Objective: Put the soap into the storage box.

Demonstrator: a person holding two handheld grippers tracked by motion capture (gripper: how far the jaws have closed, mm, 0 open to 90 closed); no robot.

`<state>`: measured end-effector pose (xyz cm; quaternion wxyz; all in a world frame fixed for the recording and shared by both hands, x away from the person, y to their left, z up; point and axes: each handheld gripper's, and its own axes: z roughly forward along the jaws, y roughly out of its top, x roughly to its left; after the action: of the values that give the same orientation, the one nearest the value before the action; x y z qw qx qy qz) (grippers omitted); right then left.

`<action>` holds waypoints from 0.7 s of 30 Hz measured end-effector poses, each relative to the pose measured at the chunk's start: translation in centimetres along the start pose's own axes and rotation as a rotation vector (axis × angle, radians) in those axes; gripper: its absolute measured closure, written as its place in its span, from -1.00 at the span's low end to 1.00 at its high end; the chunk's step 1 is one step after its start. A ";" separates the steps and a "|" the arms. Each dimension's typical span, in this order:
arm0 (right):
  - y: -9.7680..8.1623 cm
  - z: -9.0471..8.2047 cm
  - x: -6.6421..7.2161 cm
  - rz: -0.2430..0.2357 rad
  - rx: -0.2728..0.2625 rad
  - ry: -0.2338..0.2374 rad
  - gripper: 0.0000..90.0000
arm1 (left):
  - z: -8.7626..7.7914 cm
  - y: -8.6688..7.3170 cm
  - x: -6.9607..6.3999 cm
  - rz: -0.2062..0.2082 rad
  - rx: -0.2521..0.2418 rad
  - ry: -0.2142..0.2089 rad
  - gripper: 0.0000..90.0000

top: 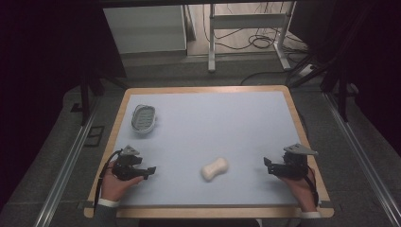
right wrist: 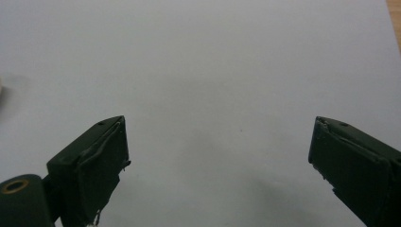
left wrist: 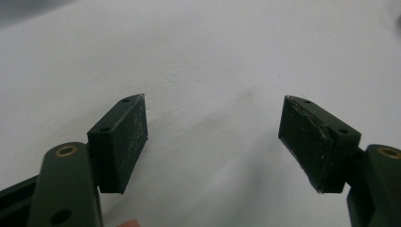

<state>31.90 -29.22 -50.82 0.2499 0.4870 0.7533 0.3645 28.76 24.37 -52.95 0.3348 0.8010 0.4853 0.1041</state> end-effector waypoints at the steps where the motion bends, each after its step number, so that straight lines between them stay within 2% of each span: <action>1: 0.0 -0.1 -0.1 0.002 -0.002 0.003 -0.85 | -0.1 0.0 0.0 -0.002 -0.002 -0.001 -0.45; 14: 0.1 -0.9 -0.7 0.014 -0.023 -0.021 -0.85 | -0.9 -0.2 -0.1 -0.003 -0.030 0.020 -0.43; 16: 0.0 -0.9 -0.7 0.013 -0.017 -0.018 -0.85 | -1.2 0.0 -0.7 0.012 -0.067 0.045 -0.41; 21: 0.3 -1.4 -0.8 0.010 -0.018 -0.025 -0.84 | -1.1 0.5 -1.3 0.032 -0.052 0.044 -0.42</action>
<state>31.36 -30.27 -49.67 0.2618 0.4930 0.7445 0.3662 27.88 23.61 -51.60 0.3433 0.7970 0.4768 0.1396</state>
